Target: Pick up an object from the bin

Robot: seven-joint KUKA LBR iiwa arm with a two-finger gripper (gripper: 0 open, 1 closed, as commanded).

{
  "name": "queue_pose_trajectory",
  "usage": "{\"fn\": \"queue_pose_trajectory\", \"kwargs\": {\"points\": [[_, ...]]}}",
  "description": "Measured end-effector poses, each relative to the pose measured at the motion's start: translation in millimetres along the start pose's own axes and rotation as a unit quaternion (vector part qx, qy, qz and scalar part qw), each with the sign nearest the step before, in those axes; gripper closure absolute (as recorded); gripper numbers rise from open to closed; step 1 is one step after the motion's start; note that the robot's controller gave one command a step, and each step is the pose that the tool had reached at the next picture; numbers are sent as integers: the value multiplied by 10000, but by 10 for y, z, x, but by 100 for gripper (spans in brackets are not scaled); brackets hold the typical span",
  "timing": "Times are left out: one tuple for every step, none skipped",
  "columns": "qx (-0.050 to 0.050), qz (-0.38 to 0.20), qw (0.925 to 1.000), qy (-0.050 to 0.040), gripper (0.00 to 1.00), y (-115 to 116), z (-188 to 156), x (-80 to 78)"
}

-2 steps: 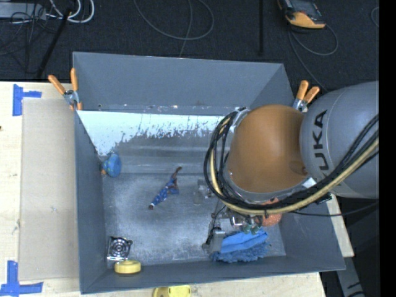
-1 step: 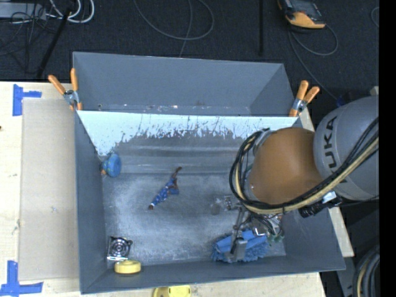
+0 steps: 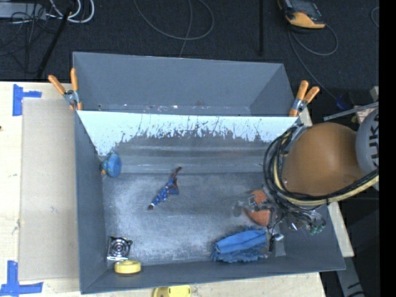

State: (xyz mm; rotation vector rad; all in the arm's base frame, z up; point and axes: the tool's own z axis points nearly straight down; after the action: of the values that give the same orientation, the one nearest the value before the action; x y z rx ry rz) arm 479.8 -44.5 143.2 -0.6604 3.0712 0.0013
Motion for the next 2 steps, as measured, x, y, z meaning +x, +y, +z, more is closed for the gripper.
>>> {"fn": "queue_pose_trajectory", "kwargs": {"points": [[-1, 385, 9993, 5, 0, -237, -33, 115], [13, -1103, 9939, -19, 0, -21, 518, 33]]}}
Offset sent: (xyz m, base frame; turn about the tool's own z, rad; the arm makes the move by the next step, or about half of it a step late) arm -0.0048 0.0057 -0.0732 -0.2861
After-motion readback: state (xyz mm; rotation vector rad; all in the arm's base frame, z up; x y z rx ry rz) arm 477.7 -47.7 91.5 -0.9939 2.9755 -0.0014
